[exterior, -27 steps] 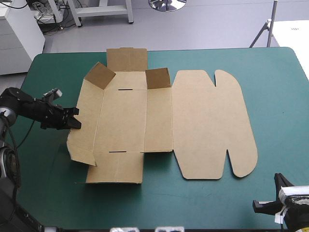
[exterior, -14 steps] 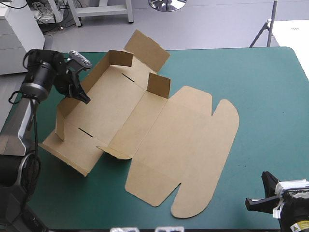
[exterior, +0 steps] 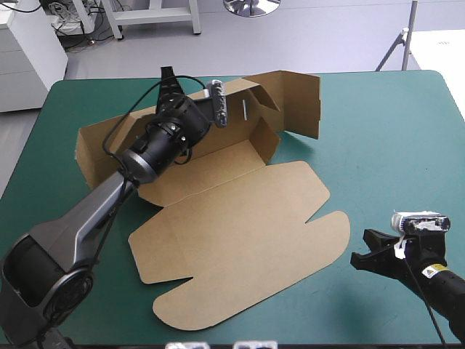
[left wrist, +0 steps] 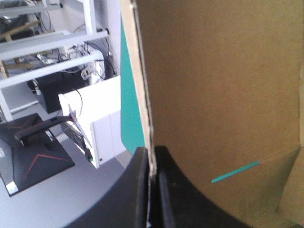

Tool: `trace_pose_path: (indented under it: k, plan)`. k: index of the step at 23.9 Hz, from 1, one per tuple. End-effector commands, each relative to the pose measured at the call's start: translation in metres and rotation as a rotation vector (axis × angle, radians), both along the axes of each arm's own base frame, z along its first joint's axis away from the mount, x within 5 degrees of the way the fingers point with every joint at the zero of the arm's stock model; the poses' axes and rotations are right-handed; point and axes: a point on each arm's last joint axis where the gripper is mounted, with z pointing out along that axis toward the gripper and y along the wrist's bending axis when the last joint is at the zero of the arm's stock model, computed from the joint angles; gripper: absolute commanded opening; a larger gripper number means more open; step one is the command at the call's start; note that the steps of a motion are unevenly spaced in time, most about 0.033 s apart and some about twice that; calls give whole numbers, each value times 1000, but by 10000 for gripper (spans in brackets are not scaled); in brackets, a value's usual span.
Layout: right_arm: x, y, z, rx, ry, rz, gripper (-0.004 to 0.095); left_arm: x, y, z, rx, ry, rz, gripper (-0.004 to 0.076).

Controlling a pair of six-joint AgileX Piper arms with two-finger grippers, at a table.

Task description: Fold the box

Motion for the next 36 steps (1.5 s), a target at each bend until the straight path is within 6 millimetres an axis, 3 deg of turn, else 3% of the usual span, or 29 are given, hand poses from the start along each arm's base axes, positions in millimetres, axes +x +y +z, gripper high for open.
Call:
trace_pose_path:
  k: [1, 5, 8, 11, 15, 21, 25, 28, 31, 36]
  plan:
    - [14, -1, 18, 23, -53, -27, -17, -28, -19, 33, -36, -119, -100, -10]
    - [22, -2, 21, 18, -41, -25, -17, -44, -41, 33, -67, -123, -157, -10]
    - [23, -2, 22, 18, -42, -23, -17, -50, -46, 29, -72, -117, -173, -10]
    - [23, -2, 22, 18, -42, -23, -17, -55, -39, 17, -66, -124, -186, -10]
    - [23, -2, 22, 27, -40, -28, -16, -77, -14, -5, -74, -227, -233, -10]
    - [23, -2, 22, 29, -39, -29, -16, -86, 3, -20, -155, -307, -140, -10]
    - [22, -1, 21, 29, -26, -21, -16, -97, -4, -34, -147, -336, -144, -10]
    - [22, -1, 21, 29, -26, -21, -15, -119, -24, -49, -132, -390, -250, -10]
    - [22, -1, 21, 27, -26, -21, -15, -133, -32, -64, -89, -442, -334, -10]
    - [22, -1, 21, 25, -26, -21, -15, -136, -29, -62, -186, -541, -344, -10]
